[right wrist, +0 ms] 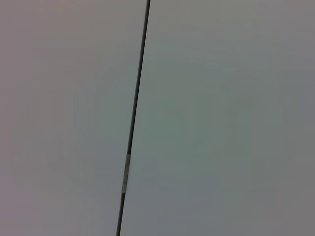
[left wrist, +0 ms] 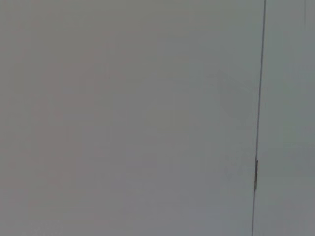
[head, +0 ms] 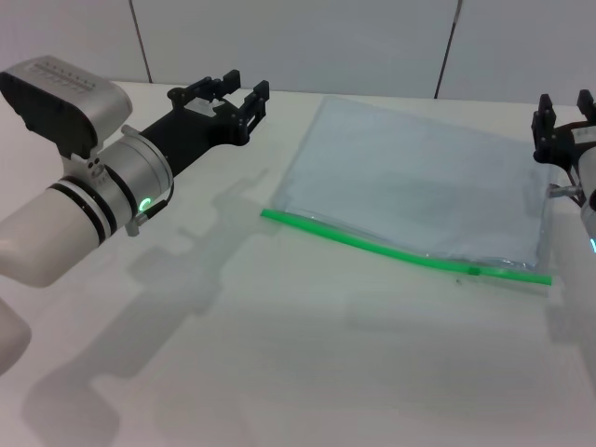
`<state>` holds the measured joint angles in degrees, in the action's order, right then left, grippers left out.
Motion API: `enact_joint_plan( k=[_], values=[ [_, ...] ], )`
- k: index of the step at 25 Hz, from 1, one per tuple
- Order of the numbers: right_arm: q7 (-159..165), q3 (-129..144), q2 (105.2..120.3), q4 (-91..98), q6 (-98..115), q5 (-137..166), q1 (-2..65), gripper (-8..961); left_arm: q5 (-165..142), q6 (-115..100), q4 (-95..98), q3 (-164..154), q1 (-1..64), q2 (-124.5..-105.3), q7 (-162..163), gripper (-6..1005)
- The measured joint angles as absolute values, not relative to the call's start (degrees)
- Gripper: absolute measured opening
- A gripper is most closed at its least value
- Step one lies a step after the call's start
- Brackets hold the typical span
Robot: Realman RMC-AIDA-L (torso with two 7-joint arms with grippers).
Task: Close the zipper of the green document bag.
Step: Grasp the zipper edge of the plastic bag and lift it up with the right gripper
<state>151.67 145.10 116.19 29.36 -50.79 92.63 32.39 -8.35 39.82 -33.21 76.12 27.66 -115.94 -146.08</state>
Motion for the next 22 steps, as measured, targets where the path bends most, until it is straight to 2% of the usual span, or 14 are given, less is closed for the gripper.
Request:
enact_joint_plan(
  k=[22],
  values=[
    [151.6, 145.3, 115.81, 31.2, -48.2, 93.6, 32.4, 459, -8.4, 39.8, -32.7, 76.5, 27.7, -115.72, -146.1, 431]
  ],
)
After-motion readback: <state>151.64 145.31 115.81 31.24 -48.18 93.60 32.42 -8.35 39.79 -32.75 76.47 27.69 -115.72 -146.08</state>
